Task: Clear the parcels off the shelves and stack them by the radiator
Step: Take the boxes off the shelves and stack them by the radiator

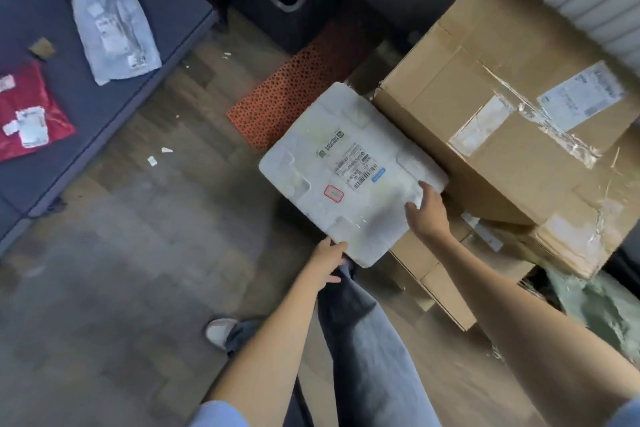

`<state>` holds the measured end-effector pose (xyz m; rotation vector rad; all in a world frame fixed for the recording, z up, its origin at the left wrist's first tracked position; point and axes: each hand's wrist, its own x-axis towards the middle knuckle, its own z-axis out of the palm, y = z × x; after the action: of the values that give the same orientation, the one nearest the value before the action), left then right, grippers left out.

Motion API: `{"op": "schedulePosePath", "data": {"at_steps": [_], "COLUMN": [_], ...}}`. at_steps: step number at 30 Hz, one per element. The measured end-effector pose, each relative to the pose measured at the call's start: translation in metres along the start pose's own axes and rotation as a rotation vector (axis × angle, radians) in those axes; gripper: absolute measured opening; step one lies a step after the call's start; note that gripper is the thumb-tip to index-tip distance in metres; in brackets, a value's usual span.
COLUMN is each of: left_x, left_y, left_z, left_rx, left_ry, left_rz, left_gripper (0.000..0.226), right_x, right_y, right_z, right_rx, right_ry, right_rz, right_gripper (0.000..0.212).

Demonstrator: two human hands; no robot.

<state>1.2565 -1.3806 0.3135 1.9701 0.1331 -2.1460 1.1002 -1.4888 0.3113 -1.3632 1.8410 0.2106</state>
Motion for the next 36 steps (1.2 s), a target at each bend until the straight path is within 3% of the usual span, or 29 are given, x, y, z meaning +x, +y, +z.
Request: {"op": "schedulePosePath", "data": {"at_steps": [6, 11, 15, 18, 22, 26, 29, 33, 36], "left_x": [-0.057, -0.139, -0.219, -0.287, -0.390, -0.464, -0.488, -0.493, -0.511], "left_y": [0.005, -0.027, -0.106, -0.197, -0.339, -0.443, -0.482, -0.504, -0.505], "left_z": [-0.086, -0.185, -0.287, -0.387, -0.500, -0.552, -0.571, -0.605, -0.660], "left_rx": [-0.014, -0.124, 0.016, 0.080, -0.201, -0.524, -0.576, -0.600, -0.590], "left_ry": [0.101, 0.219, 0.272, 0.351, 0.660, 0.847, 0.846, 0.787, 0.813], "left_rz": [0.172, 0.343, 0.404, 0.395, 0.388, 0.416, 0.419, 0.466, 0.536], "left_gripper": [0.046, 0.044, 0.043, 0.040, 0.039, 0.040, 0.045, 0.044, 0.041], "right_x": [-0.098, -0.201, -0.283, -0.348, -0.441, -0.549, -0.623, -0.683, -0.717], "right_y": [-0.099, -0.179, -0.243, -0.288, -0.349, -0.410, -0.448, -0.499, -0.552], "right_z": [0.050, 0.073, 0.099, 0.137, 0.206, 0.288, 0.338, 0.397, 0.433], "right_rx": [-0.233, -0.340, -0.474, -0.610, -0.674, -0.753, -0.741, -0.642, -0.452], "right_ry": [-0.208, -0.252, -0.251, -0.338, -0.513, -0.588, -0.662, -0.745, -0.710], "right_rz": [-0.334, -0.520, -0.582, -0.647, -0.760, -0.969, -1.086, -1.270, -1.397], "right_gripper": [0.057, 0.049, 0.039, 0.038, 0.039, 0.030, 0.021, 0.035, 0.040]}}
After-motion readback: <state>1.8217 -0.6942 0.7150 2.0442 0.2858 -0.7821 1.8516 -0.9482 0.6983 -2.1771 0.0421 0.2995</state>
